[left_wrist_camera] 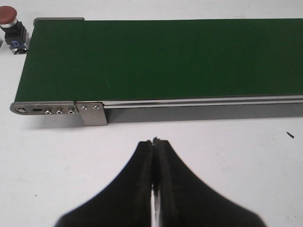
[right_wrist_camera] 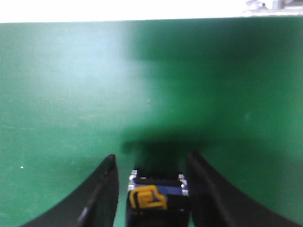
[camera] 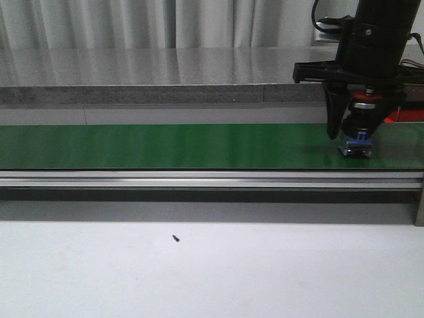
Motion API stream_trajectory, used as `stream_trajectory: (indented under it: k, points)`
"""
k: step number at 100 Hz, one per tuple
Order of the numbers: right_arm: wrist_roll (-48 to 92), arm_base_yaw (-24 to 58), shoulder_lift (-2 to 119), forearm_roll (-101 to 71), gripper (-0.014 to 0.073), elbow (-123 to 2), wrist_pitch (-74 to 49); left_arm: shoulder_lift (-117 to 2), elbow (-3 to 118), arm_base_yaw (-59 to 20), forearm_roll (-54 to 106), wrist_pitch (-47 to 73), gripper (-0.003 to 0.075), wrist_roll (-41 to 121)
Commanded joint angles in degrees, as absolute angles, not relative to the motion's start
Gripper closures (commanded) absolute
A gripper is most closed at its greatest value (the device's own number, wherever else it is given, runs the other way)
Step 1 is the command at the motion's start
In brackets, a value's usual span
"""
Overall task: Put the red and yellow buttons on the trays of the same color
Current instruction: 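Lower the right gripper onto the red button on the belt, then carry the red button into the red tray and open the right gripper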
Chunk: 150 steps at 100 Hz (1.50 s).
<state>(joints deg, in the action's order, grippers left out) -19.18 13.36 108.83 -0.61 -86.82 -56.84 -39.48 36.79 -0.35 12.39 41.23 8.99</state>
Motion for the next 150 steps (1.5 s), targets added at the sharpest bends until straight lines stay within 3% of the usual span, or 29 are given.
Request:
stream_trajectory:
  k: [1, 44, 88, 150]
  points:
    - [-19.09, 12.3, 104.05, 1.98, 0.0391, -88.62, -57.96, -39.36, 38.32, -0.8, 13.53, 37.9, 0.074, 8.92]
    - [-10.81, -5.31, 93.09, 3.67, 0.0391, -88.73, -60.29, -39.36, 38.32, -0.8, 13.53, 37.9, 0.074, 8.92]
    - [-1.49, -23.65, 99.99, -6.27, 0.0391, -99.0, -58.92, -39.36, 38.32, -0.8, 13.53, 37.9, 0.074, 8.92]
    - [0.0, -25.32, 121.97, -9.36, 0.039, -116.72, -58.72, -39.36, 38.32, -0.8, 13.53, 37.9, 0.074, 8.92]
